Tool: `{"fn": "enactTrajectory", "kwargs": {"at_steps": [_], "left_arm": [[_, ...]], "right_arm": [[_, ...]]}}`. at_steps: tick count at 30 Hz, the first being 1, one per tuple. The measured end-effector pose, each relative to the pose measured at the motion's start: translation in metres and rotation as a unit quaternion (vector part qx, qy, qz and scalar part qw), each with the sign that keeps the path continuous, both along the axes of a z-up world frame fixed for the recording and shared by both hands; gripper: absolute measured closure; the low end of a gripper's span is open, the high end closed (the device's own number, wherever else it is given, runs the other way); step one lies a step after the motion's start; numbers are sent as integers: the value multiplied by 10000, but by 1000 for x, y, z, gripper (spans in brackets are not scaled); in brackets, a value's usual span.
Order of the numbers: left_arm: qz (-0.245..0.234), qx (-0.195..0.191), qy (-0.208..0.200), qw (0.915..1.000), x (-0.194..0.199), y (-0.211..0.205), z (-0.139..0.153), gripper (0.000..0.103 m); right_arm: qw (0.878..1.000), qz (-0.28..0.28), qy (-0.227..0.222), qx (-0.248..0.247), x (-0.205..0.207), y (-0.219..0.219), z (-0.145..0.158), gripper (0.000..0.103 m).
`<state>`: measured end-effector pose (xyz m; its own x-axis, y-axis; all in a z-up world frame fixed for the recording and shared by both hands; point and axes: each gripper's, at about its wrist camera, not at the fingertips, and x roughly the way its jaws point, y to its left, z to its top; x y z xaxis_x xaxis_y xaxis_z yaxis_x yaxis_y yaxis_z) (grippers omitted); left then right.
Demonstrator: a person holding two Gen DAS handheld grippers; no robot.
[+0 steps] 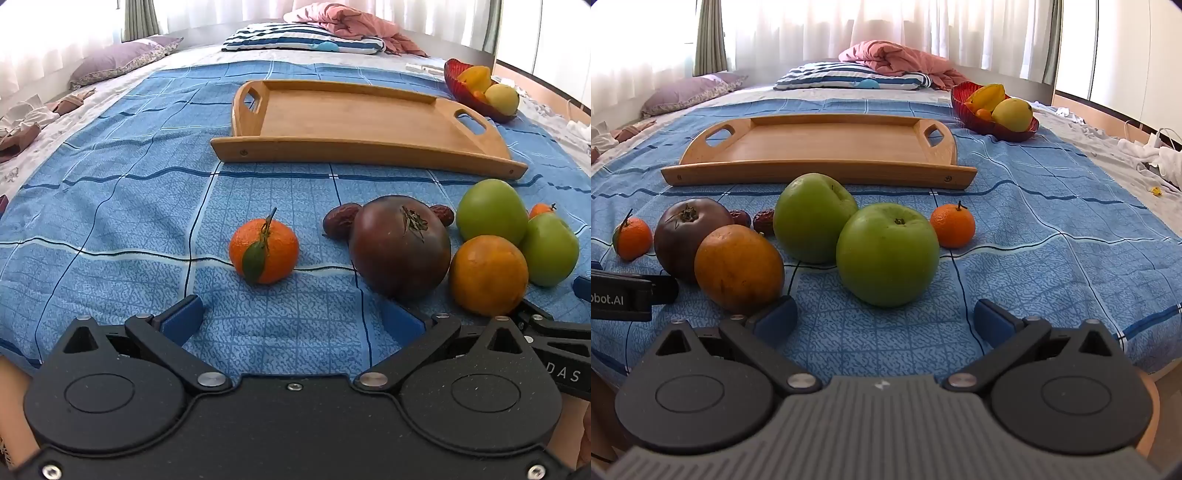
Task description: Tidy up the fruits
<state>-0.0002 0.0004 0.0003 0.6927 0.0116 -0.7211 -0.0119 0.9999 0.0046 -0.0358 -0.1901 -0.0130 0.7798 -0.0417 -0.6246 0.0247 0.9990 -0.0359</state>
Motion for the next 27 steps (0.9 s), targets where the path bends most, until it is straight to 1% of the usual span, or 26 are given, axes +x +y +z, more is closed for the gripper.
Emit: {"fn": "enactTrajectory", "kwargs": {"at_steps": [3,4,11,12,27], "left_arm": [[-3,-69,10,10000,0,2,1,0],[0,-1,26,10000,1,3,1,0],[7,-20,25,10000,1,3,5,0],[21,41,11,10000,0,-2,-1,0],[20,36,20,10000,0,-2,-2,0]], "right_arm": [[10000,2,-4,11,0,0,0,0],[10000,1,-8,8,0,0,0,0],[10000,10,3,-10,0,1,0,0],[10000,12,4,-8,0,1,0,0],[10000,4,-9,-23,-1,1,0,0]]}}
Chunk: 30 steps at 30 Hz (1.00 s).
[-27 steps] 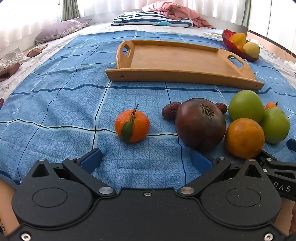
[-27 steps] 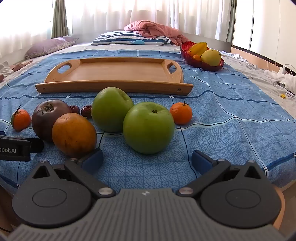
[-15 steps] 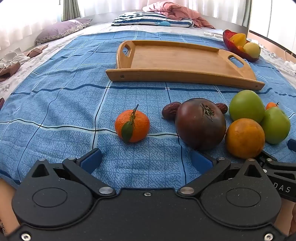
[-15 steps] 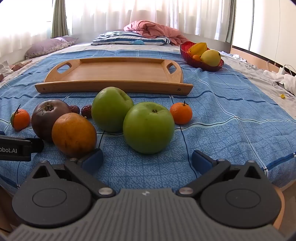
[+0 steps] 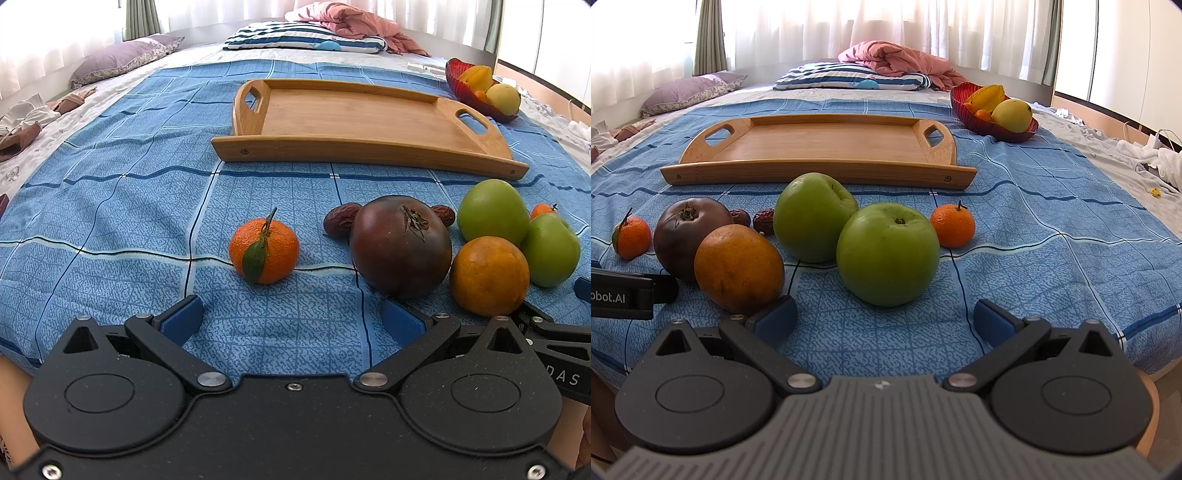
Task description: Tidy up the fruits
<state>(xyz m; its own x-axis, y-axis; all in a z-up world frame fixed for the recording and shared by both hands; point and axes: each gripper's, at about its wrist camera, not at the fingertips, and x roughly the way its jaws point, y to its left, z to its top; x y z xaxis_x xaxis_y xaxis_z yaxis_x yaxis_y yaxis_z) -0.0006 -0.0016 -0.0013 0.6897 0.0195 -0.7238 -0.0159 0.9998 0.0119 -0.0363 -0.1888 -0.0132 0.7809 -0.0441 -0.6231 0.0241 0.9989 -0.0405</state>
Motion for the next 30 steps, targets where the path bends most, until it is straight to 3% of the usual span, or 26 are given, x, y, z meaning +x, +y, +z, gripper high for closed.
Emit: {"fn": "enactTrajectory", "kwargs": {"at_steps": [30], "left_arm": [[-1,-5,12,10000,0,0,0,0]], "right_arm": [[10000,-2,-15,-7,-2,1,0,0]]}}
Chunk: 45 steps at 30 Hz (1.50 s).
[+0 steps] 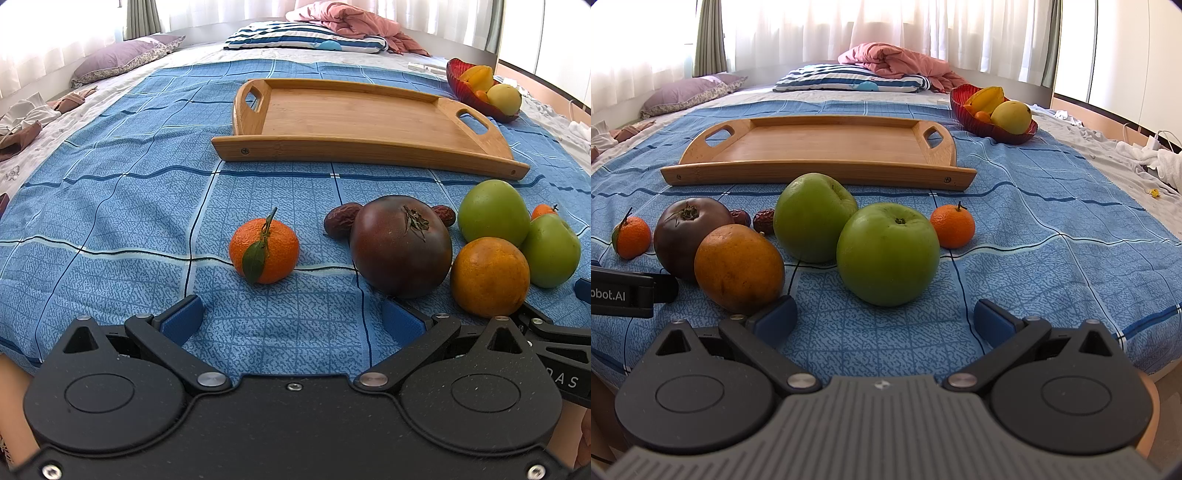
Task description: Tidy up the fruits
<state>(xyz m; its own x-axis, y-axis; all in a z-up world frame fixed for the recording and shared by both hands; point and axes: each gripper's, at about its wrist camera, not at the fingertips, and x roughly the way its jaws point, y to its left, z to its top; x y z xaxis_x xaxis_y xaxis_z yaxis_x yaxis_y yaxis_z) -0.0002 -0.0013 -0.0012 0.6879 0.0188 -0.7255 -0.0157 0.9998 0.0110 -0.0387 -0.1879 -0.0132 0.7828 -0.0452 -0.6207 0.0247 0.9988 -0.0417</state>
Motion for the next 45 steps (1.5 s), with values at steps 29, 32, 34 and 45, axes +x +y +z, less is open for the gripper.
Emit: {"fn": "enactTrajectory", "kwargs": {"at_steps": [29,32,34,45], "left_arm": [[25,10,-16,10000,0,0,0,0],[57,-5,-37,10000,-1,1,-1,0],[69,-14,-67,10000,-3,1,0,0],[26,5,-202,9998,-8,1,-1,0]], "right_arm": [[10000,-2,-20,-2,-2,0,1,0],[10000,-6,-17,-6,-1,0,1,0],[10000,-25,-17,2,-1,0,-1,0],[9998,-2,-187,21,-4,-2,-1,0]]}}
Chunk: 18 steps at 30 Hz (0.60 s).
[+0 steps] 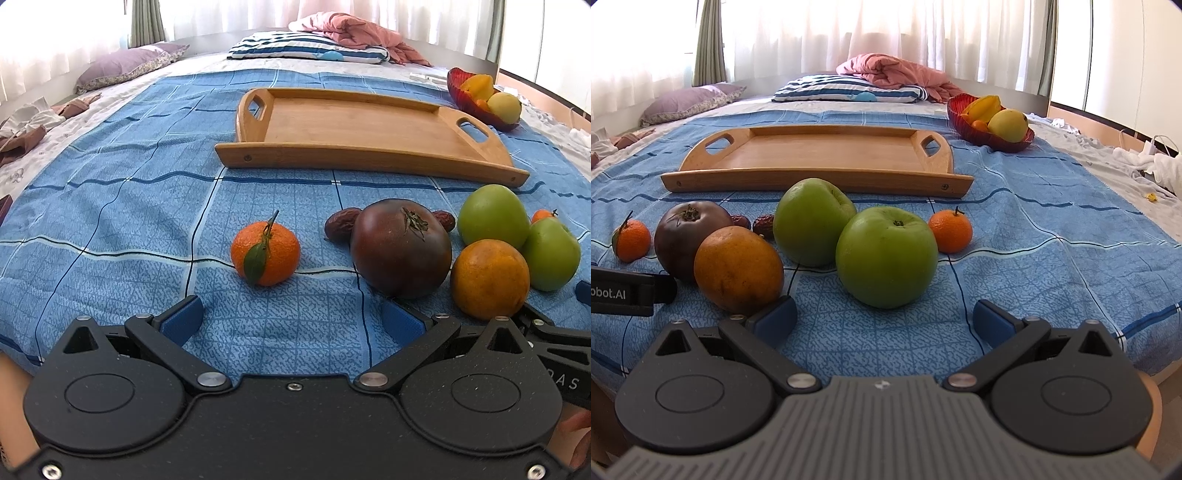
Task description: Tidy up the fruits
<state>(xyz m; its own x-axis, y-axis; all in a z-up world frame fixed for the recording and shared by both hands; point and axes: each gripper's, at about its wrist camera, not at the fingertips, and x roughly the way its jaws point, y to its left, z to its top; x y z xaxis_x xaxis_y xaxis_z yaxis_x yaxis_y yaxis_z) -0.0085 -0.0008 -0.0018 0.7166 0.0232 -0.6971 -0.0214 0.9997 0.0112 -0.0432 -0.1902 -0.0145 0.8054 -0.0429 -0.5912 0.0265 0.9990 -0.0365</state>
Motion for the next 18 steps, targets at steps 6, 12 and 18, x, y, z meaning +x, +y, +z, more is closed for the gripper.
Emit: {"fn": "enactTrajectory", "kwargs": {"at_steps": [6,12,18], "left_arm": [[-69,48,-213,9997,-5,-1,-3,0],[-92,56,-307,9995,-8,-1,-5,0],[100,-104,-379,9992,-10,0,-2,0]], "right_arm": [[10000,-2,-78,13,1,-1,-3,0],[9999,73,-73,-107,1,1,-4,0],[9997,114,-229,-42,-3,-1,-7,0]]}}
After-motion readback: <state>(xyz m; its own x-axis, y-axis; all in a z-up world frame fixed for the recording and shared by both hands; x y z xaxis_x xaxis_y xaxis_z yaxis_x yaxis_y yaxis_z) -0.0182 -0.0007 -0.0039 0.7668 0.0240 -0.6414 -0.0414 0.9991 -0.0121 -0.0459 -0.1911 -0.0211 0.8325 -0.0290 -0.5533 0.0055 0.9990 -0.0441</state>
